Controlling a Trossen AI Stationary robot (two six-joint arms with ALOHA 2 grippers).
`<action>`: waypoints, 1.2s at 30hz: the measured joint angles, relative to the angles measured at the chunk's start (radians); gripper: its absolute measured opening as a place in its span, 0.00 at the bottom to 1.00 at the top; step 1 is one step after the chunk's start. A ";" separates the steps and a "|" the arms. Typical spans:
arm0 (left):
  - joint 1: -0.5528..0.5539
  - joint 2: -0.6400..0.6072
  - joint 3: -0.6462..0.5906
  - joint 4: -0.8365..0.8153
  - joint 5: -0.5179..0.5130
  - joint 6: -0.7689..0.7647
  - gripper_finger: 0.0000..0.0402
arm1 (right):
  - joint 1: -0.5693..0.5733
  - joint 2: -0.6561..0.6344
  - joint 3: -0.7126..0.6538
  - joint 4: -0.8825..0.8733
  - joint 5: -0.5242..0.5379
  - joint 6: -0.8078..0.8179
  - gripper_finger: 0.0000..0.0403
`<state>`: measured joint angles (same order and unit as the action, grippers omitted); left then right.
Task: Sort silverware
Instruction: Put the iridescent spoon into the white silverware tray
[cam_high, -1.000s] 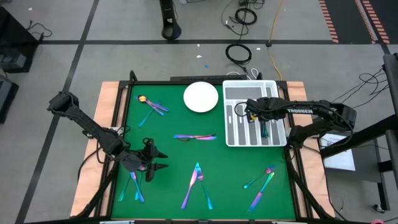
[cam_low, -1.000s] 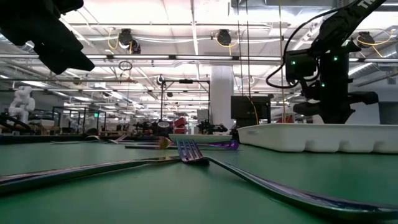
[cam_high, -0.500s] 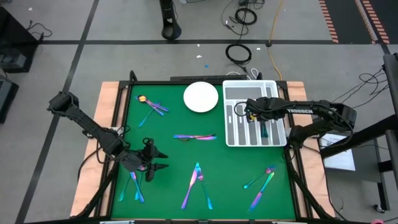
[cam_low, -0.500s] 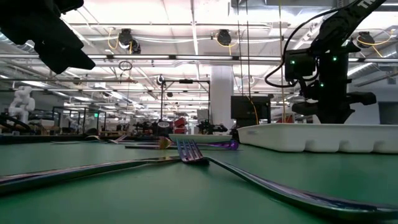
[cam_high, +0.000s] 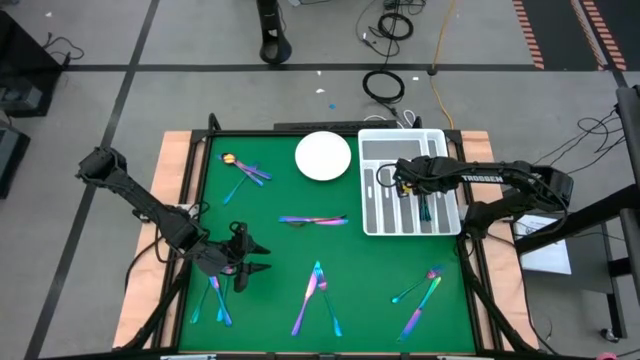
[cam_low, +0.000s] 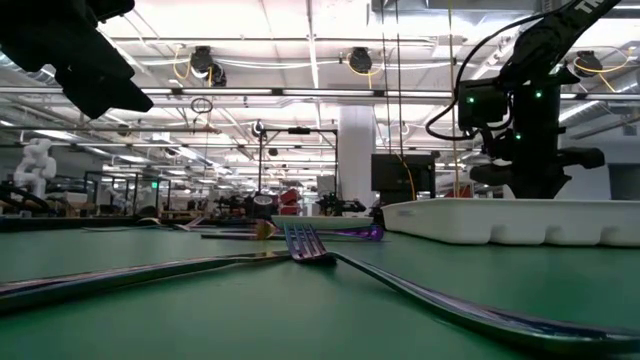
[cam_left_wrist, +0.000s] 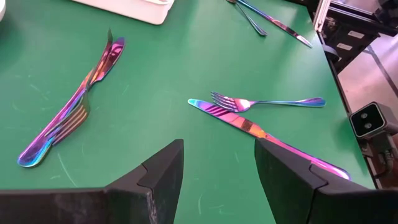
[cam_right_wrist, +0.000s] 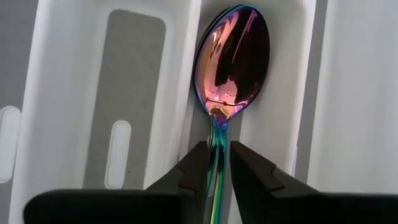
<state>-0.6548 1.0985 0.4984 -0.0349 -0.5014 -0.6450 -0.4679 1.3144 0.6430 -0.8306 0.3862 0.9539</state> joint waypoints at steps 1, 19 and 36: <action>0.000 0.000 0.000 0.000 0.000 0.004 0.49 | 0.000 0.000 0.000 0.000 0.000 -0.004 0.15; 0.000 0.000 0.000 0.000 0.000 0.006 0.49 | 0.000 -0.048 0.000 -0.014 -0.001 -0.027 0.15; 0.000 0.000 0.000 -0.005 -0.005 0.066 0.49 | 0.176 -0.103 0.239 0.191 -0.053 -0.121 0.15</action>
<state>-0.6548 1.0985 0.4984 -0.0399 -0.5068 -0.5785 -0.2919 1.2112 0.8821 -0.6391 0.3332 0.8328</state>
